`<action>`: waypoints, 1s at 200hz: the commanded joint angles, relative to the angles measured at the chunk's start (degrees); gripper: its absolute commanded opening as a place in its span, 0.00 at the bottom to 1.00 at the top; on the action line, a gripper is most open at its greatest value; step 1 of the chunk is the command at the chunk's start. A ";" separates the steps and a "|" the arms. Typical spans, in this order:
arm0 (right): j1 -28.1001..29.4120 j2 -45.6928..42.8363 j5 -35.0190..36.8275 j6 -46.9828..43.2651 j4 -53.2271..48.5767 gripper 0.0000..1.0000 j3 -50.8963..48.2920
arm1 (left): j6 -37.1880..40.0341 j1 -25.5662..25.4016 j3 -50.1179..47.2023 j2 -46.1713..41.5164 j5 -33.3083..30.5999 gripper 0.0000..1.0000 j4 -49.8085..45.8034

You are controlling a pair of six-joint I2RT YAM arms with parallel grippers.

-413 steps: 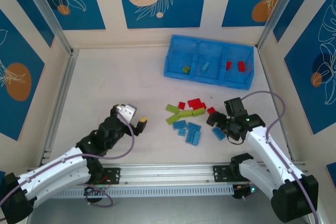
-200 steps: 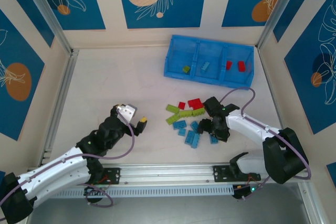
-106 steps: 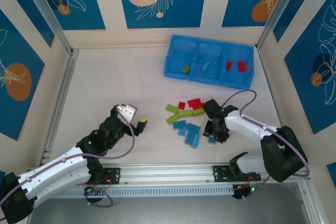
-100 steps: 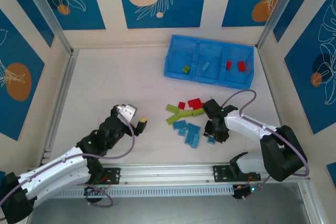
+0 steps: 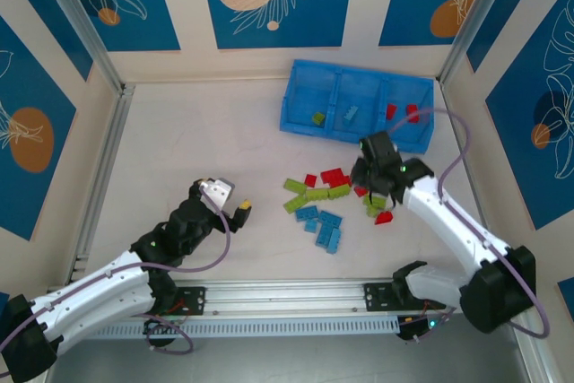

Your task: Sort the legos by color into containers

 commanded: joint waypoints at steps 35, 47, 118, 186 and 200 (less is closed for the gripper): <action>-11.66 34.95 -4.43 -14.78 4.69 0.12 34.20 | 1.58 -0.20 -1.11 0.24 -2.08 1.00 0.83; -12.49 42.17 -5.61 -14.74 0.30 0.14 43.78 | 1.71 -0.20 -1.09 0.34 -2.23 1.00 0.81; -13.97 59.29 -7.19 -14.66 -17.70 0.51 71.64 | 1.84 -0.20 -0.97 0.54 -2.89 1.00 0.66; -7.55 20.81 -12.69 -11.45 -2.02 0.54 31.36 | -0.66 -0.14 0.16 6.12 1.13 1.00 2.97; -2.80 10.97 -13.14 -12.37 2.08 0.58 20.48 | -5.77 -0.11 3.42 9.06 3.52 1.00 -0.19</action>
